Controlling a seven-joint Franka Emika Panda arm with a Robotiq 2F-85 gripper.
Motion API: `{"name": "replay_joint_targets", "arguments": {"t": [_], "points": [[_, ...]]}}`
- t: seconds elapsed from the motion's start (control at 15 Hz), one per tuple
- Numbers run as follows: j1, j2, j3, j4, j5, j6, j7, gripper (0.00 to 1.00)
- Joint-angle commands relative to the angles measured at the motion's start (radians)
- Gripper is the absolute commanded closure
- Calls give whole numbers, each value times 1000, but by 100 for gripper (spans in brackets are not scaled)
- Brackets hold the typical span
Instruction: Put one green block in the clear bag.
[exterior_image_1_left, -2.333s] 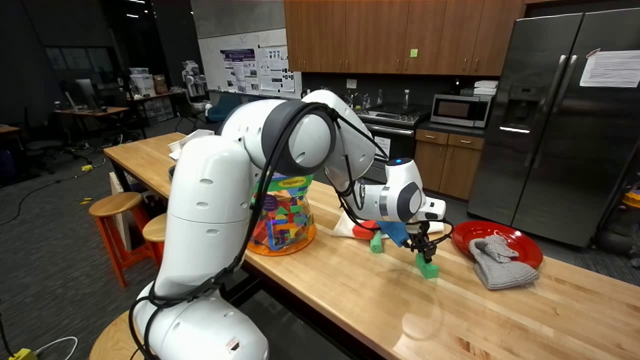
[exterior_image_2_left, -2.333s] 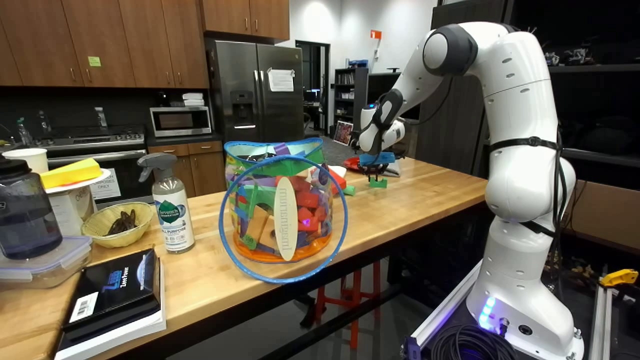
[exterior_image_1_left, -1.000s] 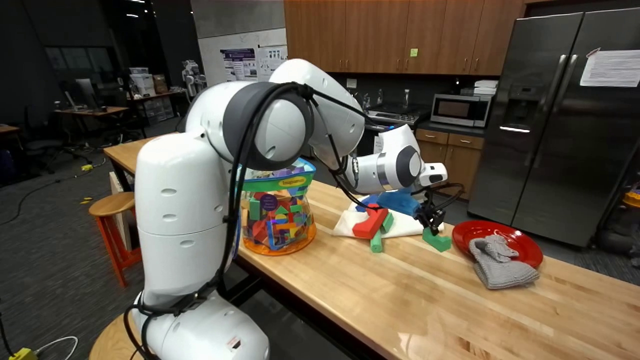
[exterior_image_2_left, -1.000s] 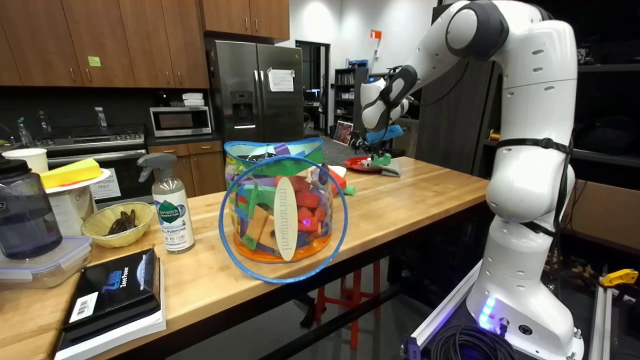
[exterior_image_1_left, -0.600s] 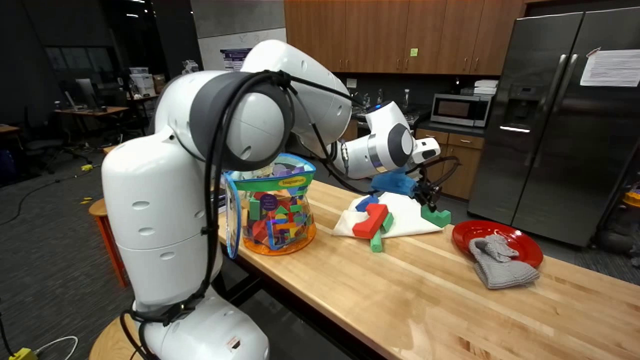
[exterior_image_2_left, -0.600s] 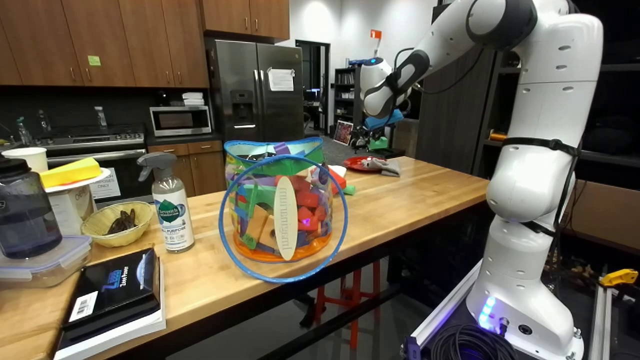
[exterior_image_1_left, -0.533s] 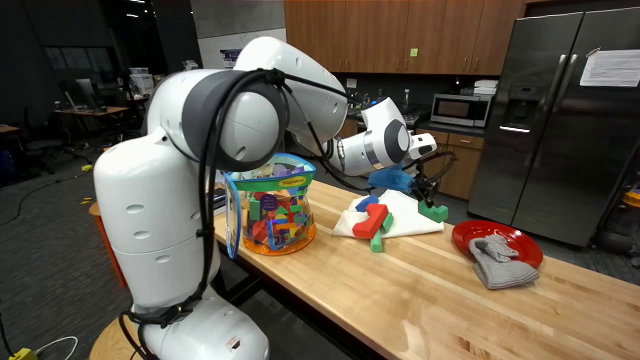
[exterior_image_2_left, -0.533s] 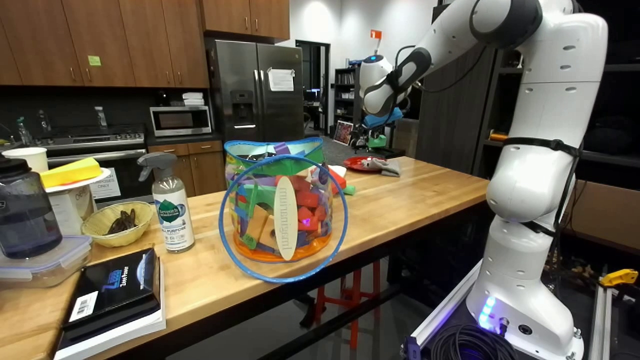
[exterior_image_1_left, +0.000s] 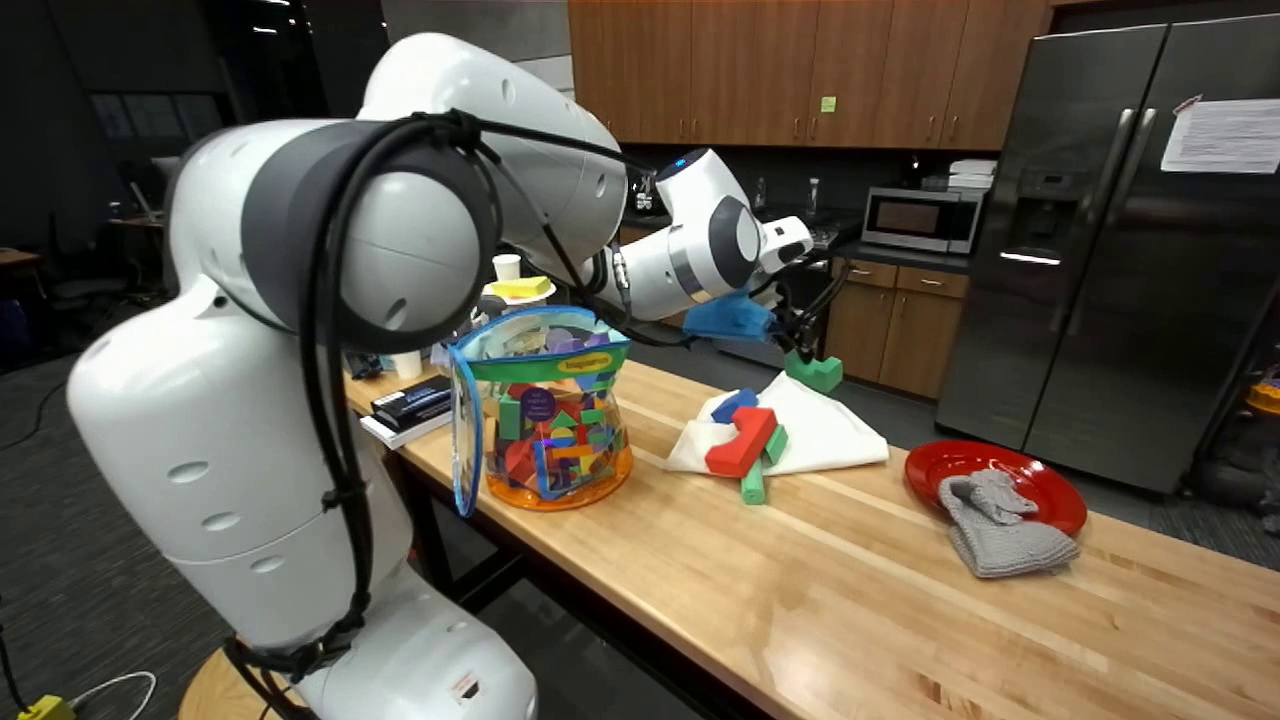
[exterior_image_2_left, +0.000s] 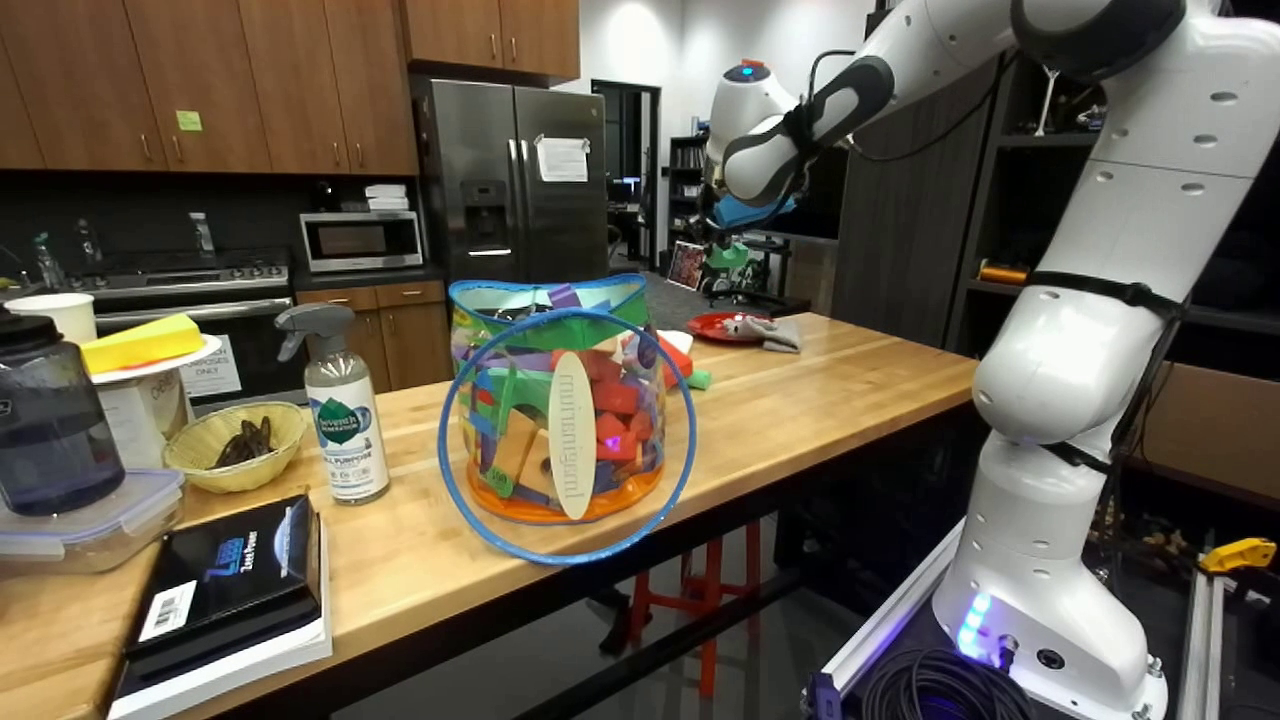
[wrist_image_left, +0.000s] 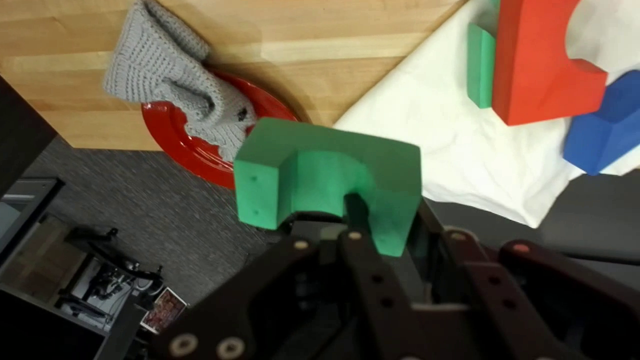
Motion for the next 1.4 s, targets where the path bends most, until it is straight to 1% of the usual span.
{"name": "replay_joint_targets", "arguments": {"t": [0.0, 0.27, 0.67, 0.93, 1.2, 1.33], "points": [[-30, -94, 51, -70, 19, 77, -8, 94], [-31, -157, 98, -127, 72, 161, -32, 94], [8, -224, 176, -201, 222, 276, -117, 94], [69, -244, 203, -238, 338, 363, -206, 94], [158, -238, 197, -254, 451, 425, -312, 94], [212, -231, 182, -261, 505, 444, -370, 94]]}}
